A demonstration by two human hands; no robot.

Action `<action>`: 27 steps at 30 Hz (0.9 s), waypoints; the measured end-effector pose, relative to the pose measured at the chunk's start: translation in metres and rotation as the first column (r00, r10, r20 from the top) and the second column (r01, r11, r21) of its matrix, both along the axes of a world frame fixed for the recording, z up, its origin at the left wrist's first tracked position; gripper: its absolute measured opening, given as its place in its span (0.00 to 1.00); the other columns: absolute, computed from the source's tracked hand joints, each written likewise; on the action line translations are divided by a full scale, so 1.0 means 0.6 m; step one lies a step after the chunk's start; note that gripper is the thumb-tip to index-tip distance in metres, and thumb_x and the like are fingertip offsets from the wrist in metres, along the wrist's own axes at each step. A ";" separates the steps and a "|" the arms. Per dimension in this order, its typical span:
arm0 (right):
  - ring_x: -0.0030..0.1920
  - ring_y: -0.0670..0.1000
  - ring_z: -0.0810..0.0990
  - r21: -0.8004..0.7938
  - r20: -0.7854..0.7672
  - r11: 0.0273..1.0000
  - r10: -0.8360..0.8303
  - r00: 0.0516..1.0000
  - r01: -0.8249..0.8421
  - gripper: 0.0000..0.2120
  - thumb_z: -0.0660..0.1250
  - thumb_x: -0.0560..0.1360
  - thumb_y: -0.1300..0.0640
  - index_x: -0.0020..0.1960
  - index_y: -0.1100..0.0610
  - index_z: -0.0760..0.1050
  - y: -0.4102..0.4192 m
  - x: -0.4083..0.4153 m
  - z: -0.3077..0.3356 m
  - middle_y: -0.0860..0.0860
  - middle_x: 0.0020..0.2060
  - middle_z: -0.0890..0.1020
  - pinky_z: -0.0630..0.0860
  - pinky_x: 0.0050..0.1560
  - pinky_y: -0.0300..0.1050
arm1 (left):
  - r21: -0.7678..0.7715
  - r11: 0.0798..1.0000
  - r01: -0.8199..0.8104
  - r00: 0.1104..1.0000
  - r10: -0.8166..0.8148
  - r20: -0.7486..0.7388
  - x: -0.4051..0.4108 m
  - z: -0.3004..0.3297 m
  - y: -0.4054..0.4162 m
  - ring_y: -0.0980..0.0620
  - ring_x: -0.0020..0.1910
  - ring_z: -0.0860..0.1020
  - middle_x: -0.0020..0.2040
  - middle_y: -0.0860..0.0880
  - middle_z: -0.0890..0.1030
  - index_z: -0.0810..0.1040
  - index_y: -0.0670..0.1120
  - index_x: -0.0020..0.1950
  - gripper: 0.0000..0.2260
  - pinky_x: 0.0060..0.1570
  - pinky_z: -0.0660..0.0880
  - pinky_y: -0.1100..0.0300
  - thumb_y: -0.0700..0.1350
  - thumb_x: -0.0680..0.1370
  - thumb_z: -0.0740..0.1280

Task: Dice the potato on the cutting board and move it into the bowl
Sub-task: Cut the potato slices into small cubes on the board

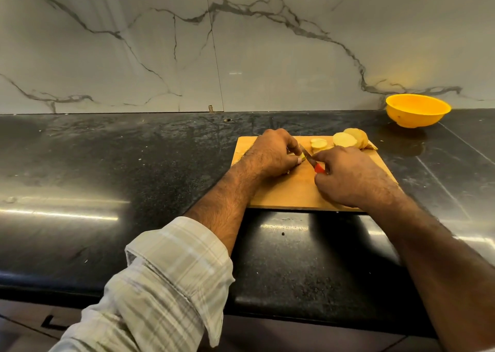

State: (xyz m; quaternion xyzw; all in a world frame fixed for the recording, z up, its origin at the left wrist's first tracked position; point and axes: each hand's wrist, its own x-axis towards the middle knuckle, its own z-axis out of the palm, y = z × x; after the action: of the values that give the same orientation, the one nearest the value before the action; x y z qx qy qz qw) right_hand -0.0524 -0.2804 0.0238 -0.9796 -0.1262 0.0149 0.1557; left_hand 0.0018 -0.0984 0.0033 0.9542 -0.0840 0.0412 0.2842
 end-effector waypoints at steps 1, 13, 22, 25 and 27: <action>0.63 0.55 0.78 -0.010 0.004 1.000 -0.001 1.000 0.001 0.27 0.69 0.79 0.50 0.77 0.47 0.72 0.003 0.001 -0.002 0.52 0.67 0.79 0.81 0.63 0.54 | 0.007 1.000 0.003 1.000 -0.003 0.003 0.000 0.000 -0.002 0.54 0.59 0.79 0.60 0.52 0.83 0.87 0.50 0.56 0.07 0.62 0.81 0.51 0.48 0.78 0.76; 0.54 0.53 0.80 -0.133 0.009 0.991 -0.003 1.000 0.005 0.21 0.70 0.78 0.53 0.71 0.51 0.76 0.045 0.018 0.002 0.52 0.57 0.81 0.83 0.56 0.51 | 0.135 0.991 0.023 0.999 -0.027 0.029 0.007 0.004 -0.008 0.55 0.53 0.80 0.55 0.53 0.85 0.88 0.51 0.57 0.07 0.59 0.81 0.55 0.46 0.79 0.75; 0.60 0.53 0.80 -0.087 -0.088 0.996 0.013 0.996 -0.021 0.24 0.71 0.78 0.54 0.73 0.50 0.76 -0.002 -0.025 0.014 0.51 0.64 0.81 0.81 0.61 0.49 | 0.085 0.996 0.024 0.999 -0.028 0.043 0.005 0.002 0.003 0.56 0.51 0.82 0.53 0.52 0.86 0.88 0.48 0.56 0.08 0.57 0.83 0.54 0.46 0.78 0.77; 0.57 0.53 0.80 -0.033 -0.008 0.999 0.009 1.000 -0.010 0.23 0.70 0.78 0.55 0.73 0.49 0.78 -0.016 -0.032 0.022 0.52 0.63 0.82 0.81 0.57 0.49 | 0.017 1.000 0.022 0.999 -0.023 0.046 0.006 -0.001 0.020 0.58 0.49 0.82 0.50 0.54 0.86 0.88 0.49 0.53 0.08 0.58 0.83 0.51 0.48 0.76 0.79; 0.56 0.53 0.80 0.010 0.064 1.000 0.001 0.998 -0.001 0.23 0.68 0.78 0.56 0.73 0.49 0.78 -0.014 -0.033 0.025 0.52 0.63 0.82 0.82 0.56 0.49 | 0.026 1.000 0.008 0.998 -0.010 0.059 0.008 -0.005 0.023 0.57 0.53 0.81 0.51 0.56 0.85 0.88 0.51 0.51 0.07 0.66 0.78 0.44 0.51 0.76 0.78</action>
State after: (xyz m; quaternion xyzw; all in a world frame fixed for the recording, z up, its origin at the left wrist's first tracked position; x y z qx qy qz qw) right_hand -0.0723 -0.2888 0.0386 -0.9787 -0.1318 -0.0170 0.1564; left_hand 0.0067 -0.0843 0.0000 0.9557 -0.0973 0.0671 0.2696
